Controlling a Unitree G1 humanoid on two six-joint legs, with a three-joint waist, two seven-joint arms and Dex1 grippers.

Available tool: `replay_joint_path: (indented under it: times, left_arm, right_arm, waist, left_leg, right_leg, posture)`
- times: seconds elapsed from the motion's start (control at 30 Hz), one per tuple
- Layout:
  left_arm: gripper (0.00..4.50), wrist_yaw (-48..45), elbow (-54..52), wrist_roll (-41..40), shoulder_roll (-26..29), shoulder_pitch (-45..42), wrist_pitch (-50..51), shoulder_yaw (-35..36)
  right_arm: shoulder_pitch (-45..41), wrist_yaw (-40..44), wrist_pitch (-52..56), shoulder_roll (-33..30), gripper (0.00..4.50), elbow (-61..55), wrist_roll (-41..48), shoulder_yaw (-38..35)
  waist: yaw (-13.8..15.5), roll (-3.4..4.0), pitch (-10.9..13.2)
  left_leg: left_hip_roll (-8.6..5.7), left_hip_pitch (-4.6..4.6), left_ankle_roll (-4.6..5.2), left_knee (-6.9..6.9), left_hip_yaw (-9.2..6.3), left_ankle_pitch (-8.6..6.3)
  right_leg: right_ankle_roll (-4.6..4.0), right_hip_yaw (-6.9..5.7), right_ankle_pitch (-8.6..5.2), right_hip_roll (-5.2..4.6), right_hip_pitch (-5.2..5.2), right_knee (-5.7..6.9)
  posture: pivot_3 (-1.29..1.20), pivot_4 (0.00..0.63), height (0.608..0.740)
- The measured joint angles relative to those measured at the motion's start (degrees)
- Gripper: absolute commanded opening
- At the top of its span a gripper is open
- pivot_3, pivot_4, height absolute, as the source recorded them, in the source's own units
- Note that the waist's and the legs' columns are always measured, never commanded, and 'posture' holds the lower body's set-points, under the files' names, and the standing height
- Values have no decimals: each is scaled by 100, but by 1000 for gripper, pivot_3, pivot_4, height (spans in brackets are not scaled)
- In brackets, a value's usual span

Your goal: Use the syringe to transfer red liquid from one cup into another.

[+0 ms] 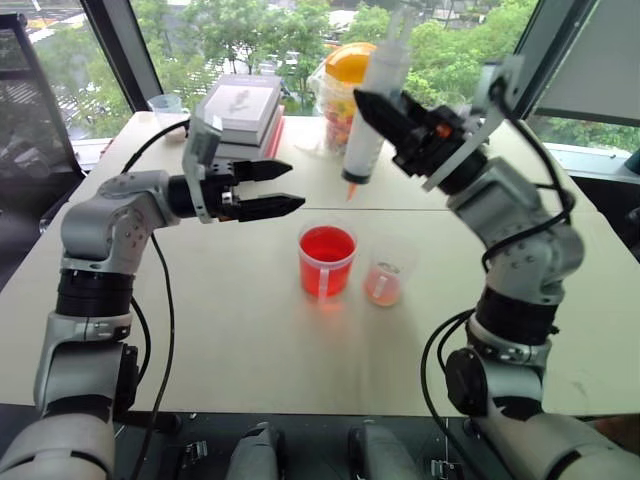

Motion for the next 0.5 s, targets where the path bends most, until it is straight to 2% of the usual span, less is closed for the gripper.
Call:
replay_joint_path:
  times: [0.2, 0.5]
  left_arm:
    - [4500, -80, 27, 96, 92, -8, -12, -5]
    - [4500, -204, 10, 97, 98, -267, 71, -15]
  right_arm:
    - [1039, 312, -1054, 101, 1386, 189, -350, 819]
    - [1581, 519, -1869, 28, 1386, 410, -780, 1479]
  waist:
    - [-20, 0, 0]
    - [0, 0, 0]
  left_leg:
    - [3, 0, -3, -3, -1, 2]
    - [3, 1, -3, 3, -2, 2]
  right_leg:
    - [1, 0, -1, 5, -4, 2]
    - [0, 0, -1, 4, 1, 2]
  posture:
    - [0, 150, 740]
    - [0, 150, 740]
